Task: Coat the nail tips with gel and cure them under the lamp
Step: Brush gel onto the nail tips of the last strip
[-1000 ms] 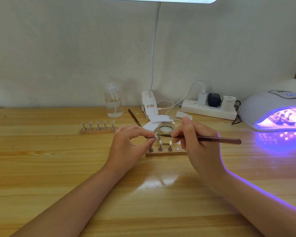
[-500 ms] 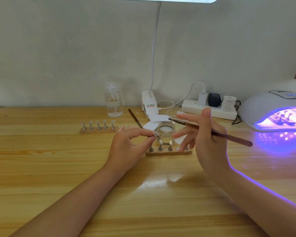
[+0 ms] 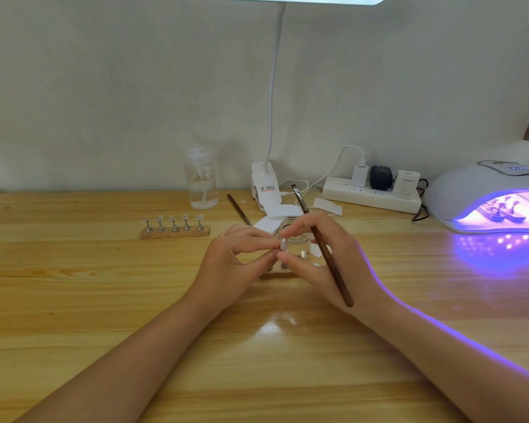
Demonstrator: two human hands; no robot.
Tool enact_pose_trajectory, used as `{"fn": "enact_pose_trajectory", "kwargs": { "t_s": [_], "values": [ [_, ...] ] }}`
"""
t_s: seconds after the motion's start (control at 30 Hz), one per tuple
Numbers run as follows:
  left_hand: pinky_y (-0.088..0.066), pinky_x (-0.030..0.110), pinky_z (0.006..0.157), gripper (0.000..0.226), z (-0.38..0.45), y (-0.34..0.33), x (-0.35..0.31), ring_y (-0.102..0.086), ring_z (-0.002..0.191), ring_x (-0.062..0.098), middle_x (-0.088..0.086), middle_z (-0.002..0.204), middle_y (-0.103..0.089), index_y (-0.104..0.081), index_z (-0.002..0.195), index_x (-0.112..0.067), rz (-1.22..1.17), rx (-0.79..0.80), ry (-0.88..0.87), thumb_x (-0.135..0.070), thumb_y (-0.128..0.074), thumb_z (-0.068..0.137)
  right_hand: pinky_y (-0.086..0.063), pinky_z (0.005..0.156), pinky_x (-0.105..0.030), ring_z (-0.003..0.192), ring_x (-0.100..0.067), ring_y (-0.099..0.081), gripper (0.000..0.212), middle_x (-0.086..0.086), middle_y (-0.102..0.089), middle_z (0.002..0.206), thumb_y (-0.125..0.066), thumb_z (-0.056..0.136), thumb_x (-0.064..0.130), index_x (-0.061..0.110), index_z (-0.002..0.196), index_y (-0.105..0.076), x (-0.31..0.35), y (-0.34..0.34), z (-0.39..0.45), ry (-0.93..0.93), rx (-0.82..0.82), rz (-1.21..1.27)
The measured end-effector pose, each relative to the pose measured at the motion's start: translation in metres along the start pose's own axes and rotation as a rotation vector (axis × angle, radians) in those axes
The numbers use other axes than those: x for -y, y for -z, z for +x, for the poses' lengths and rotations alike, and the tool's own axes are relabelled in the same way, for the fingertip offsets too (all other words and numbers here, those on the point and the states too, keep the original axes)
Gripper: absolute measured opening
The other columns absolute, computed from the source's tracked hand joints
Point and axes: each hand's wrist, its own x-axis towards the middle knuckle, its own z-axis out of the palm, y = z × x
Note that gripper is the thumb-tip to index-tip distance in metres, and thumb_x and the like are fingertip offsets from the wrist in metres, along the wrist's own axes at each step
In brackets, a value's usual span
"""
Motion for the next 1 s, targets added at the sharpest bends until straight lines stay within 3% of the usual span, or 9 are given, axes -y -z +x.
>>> {"fn": "enact_pose_trajectory", "kwargs": {
  "t_s": [0.2,0.37,0.57,0.7,0.87,1.0],
  "values": [
    [-0.045,0.033,0.086,0.027,0.0,0.0,-0.002,-0.06,0.085,0.001,-0.02,0.082,-0.068,-0.071,0.093,-0.025,-0.019,0.032,0.03,-0.032,-0.067,0.067,-0.043,0.08,-0.01,0.091,0.008,-0.057,0.031,0.019,-0.061,0.087,-0.074,0.075,0.009,0.029,0.087,-0.054,0.002,0.0,0.001,0.02,-0.043,0.0],
    [-0.036,0.008,0.086,0.037,0.002,-0.002,0.006,-0.055,0.094,-0.002,-0.02,0.095,-0.06,-0.06,0.096,-0.037,0.061,0.061,0.115,-0.034,-0.075,0.062,-0.044,0.075,-0.008,0.09,0.003,-0.06,0.021,0.008,-0.066,0.092,-0.073,0.076,0.012,0.018,0.09,-0.059,-0.005,0.019,0.008,-0.043,-0.082,0.023],
    [-0.038,0.034,0.099,0.048,0.003,-0.003,0.014,-0.053,0.099,-0.001,-0.019,0.095,-0.06,-0.048,0.095,-0.044,0.108,0.122,0.265,-0.031,-0.08,0.063,-0.043,0.086,-0.015,0.091,0.002,-0.061,0.026,0.012,-0.066,0.086,-0.074,0.075,0.011,0.026,0.087,-0.056,-0.025,0.034,0.001,-0.077,-0.01,-0.081],
    [-0.04,0.035,0.097,0.045,0.002,-0.003,0.018,-0.057,0.089,0.0,-0.015,0.086,-0.063,-0.048,0.094,-0.044,0.107,0.161,0.292,-0.031,-0.079,0.064,-0.037,0.084,-0.003,0.091,0.007,-0.059,0.034,0.012,-0.066,0.087,-0.075,0.074,0.007,0.031,0.088,-0.053,-0.034,0.034,-0.002,-0.041,0.031,-0.141],
    [-0.036,0.041,0.101,0.04,0.002,-0.004,0.02,-0.06,0.084,0.001,-0.014,0.078,-0.066,-0.051,0.091,-0.044,0.114,0.172,0.311,-0.03,-0.078,0.065,-0.04,0.076,-0.003,0.086,0.004,-0.061,0.034,0.012,-0.065,0.088,-0.074,0.075,0.008,0.032,0.088,-0.054,-0.038,0.034,-0.004,-0.054,0.075,-0.111],
    [-0.037,0.038,0.1,0.039,0.002,-0.004,0.02,-0.06,0.086,0.0,-0.015,0.078,-0.066,-0.051,0.09,-0.044,0.107,0.177,0.326,-0.028,-0.078,0.066,-0.036,0.081,-0.001,0.096,0.009,-0.057,0.036,0.016,-0.064,0.094,-0.077,0.072,0.015,0.035,0.09,-0.053,-0.038,0.042,-0.003,-0.047,0.104,-0.151]
  ]
}}
